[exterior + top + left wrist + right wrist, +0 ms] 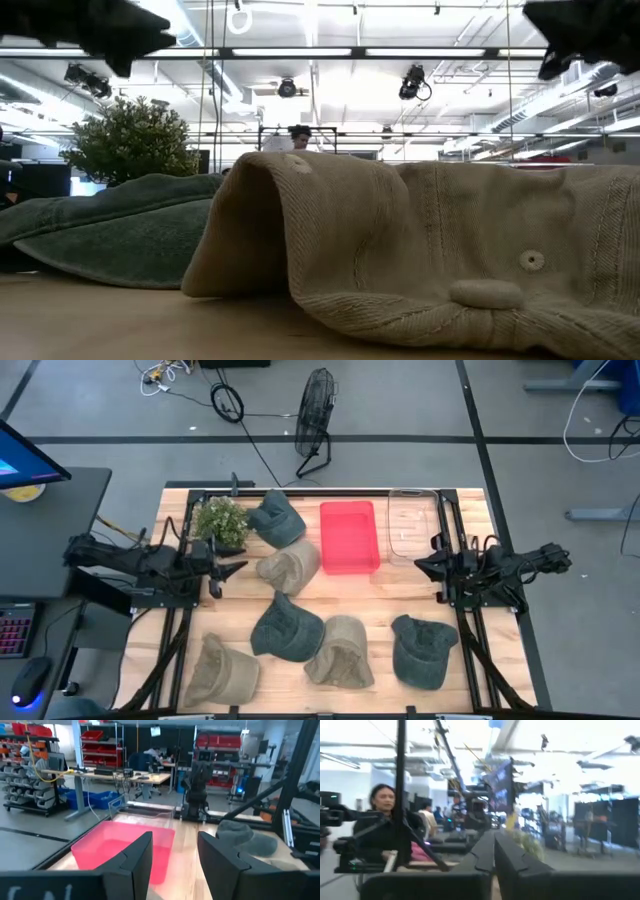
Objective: Pick & Place hat
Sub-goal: Put the bottom left black cap into the pink bin
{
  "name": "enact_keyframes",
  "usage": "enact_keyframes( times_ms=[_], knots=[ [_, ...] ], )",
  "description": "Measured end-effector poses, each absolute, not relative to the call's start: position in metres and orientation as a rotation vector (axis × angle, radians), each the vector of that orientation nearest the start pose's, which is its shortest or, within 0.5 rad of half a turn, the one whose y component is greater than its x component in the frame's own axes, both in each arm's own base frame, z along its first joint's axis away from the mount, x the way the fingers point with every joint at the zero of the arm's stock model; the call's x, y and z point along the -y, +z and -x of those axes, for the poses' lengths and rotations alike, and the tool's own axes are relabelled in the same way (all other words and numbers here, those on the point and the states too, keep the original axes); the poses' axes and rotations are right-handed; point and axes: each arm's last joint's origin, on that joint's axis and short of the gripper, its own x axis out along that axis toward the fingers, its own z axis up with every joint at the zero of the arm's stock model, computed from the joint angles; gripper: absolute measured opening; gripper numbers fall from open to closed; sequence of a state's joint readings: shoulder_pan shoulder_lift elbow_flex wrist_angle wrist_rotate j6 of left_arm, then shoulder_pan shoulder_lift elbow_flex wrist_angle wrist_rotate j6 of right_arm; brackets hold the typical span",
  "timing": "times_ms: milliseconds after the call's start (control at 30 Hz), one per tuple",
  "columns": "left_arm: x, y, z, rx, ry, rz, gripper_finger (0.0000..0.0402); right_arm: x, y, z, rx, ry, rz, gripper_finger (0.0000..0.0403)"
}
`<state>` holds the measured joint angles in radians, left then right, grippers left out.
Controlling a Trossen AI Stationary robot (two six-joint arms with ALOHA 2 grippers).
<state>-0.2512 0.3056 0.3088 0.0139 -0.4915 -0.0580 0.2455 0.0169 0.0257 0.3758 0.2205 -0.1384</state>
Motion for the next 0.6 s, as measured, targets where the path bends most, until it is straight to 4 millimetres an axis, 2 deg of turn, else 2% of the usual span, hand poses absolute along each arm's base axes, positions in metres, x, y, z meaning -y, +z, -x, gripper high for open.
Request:
enact_keyframes(
  times_ms=[167,333,467,600],
  knots=[
    [0.015,0.276,-0.113,0.003,0.241,0.064,0.0160,-0.016,0.235,-0.086,0.415,0.013,0.051,0.0076],
    [0.019,0.295,-0.128,-0.027,0.241,0.051,0.0160,-0.017,0.270,-0.093,0.402,0.016,0.051,0.0127],
    [0.023,0.298,-0.143,-0.084,0.243,0.040,0.0160,-0.022,0.295,-0.112,0.336,0.031,0.068,0.0149],
    [0.026,0.294,-0.158,-0.151,0.250,0.080,0.0160,-0.030,0.312,-0.143,0.161,0.047,0.070,0.0153]
  ],
)
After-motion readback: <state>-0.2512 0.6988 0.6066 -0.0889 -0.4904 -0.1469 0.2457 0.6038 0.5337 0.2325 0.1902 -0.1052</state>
